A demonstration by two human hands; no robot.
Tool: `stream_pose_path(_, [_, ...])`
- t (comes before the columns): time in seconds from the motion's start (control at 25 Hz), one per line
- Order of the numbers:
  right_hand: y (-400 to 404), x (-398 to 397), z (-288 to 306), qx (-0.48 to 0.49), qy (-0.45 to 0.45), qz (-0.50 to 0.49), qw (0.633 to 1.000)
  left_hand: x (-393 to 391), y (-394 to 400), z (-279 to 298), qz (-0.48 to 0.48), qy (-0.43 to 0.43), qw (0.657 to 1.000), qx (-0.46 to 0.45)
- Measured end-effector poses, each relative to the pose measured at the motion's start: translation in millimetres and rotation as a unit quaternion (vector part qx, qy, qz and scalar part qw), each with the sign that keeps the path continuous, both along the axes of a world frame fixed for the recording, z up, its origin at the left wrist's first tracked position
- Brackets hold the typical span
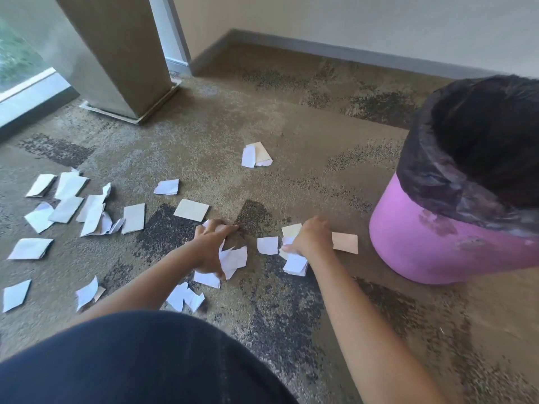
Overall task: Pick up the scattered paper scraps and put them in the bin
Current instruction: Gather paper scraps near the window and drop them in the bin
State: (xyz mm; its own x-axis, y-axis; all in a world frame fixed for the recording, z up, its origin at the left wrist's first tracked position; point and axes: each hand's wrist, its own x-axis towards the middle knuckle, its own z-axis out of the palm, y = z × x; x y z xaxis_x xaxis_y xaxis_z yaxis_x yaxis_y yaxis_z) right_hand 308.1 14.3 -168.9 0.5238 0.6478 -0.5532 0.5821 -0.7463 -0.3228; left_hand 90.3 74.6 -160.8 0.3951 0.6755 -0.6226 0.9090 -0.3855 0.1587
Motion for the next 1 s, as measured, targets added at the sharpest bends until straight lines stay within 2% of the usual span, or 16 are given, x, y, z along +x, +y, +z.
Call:
stream_pose_path(0.16, [-7,-12,5,-0.049,-0.104,0.02,0.993,2,-5,3,-0.022,0.006,0.998,0.06])
stream_pose_path(0.2, [-8,-12,5,-0.048,-0.107,0.012,0.993,3,-6,2,-0.018,0.001,0.998,0.066])
stream_pose_path(0.36, [-12,-14,0,0.031,-0.019,-0.019,0.999,3,-14,-5,-0.002,-0.028,0.996,0.089])
stream_pose_path(0.48, [-18,-20,3,0.08,-0.004,-0.04,0.996,6,-24,-7,-0.008,-0.033,0.993,0.11])
stream_pose_path(0.68, [-27,-10,8,0.089,0.016,0.058,0.994,2,-20,-8,0.024,-0.08,0.995,0.063])
stream_pose_path(0.76, [-28,7,15,0.108,0.039,0.062,0.991,0,-20,-7,0.048,-0.097,0.993,0.04])
stream_pose_path(0.88, [-30,44,22,0.121,-0.026,0.075,0.989,-3,-22,-6,0.062,-0.113,0.991,0.033])
stream_pose_path(1.0, [-34,70,16,0.051,-0.076,0.092,0.992,-4,-23,-6,0.066,-0.118,0.99,0.029])
